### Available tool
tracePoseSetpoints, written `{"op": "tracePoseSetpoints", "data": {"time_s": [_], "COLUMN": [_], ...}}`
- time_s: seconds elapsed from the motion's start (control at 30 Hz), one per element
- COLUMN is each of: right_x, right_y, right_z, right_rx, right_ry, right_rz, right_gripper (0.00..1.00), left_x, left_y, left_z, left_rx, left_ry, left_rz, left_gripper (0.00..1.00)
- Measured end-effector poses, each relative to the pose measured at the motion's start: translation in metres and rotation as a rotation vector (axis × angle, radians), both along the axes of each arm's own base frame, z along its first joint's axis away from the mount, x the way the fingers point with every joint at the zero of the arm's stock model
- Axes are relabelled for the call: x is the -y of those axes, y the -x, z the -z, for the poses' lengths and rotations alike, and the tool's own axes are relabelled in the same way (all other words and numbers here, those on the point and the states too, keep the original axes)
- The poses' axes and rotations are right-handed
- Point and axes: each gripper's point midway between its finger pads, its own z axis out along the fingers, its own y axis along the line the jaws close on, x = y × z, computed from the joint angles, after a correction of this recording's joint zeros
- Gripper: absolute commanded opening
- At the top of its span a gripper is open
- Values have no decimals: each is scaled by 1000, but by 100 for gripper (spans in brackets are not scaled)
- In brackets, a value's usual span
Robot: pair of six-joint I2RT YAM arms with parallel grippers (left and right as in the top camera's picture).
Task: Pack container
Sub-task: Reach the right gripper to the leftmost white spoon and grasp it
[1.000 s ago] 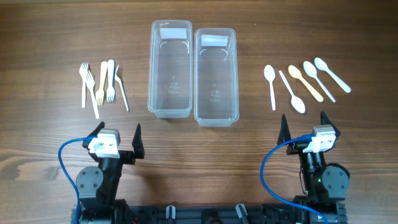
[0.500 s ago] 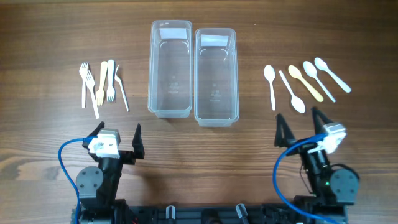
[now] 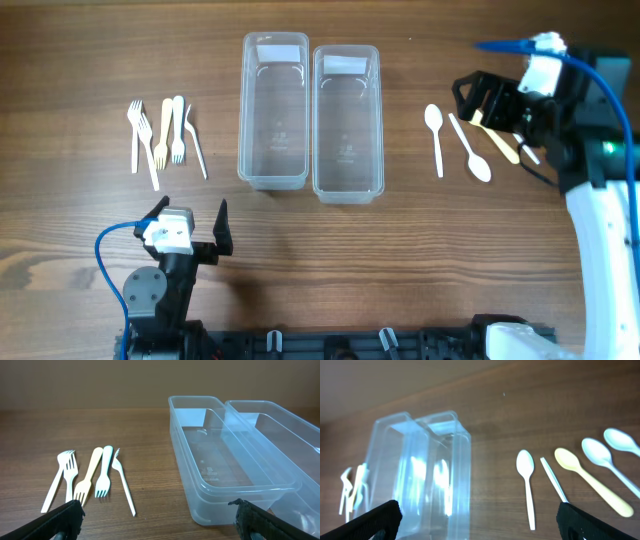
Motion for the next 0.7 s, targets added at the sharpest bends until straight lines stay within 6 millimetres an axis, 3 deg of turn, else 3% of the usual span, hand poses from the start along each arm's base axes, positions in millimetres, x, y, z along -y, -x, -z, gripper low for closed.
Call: {"op": "tracePoseSetpoints", "data": {"time_s": [0.07, 0.1, 0.23, 0.47, 0.7], "right_x": [0, -1, 1, -1, -7], "right_y": [-3, -4, -6, -15, -28], "right_z": [21, 30, 64, 130, 175], "right_rx": [-60, -84, -174, -345, -418], "right_ry": [28, 49, 113, 208, 233], "right_rz": [-40, -71, -138, -189, -211], "right_gripper": [98, 82, 51, 51, 54], "left_x": [0, 0, 0, 0, 0], "left_y": [0, 0, 0, 0, 0], "left_z": [0, 0, 0, 0, 0], "left_rx": [0, 0, 0, 0, 0], "left_ry": [0, 0, 0, 0, 0], "left_rz": [0, 0, 0, 0, 0], "left_gripper": [100, 100, 100, 100, 100]}}
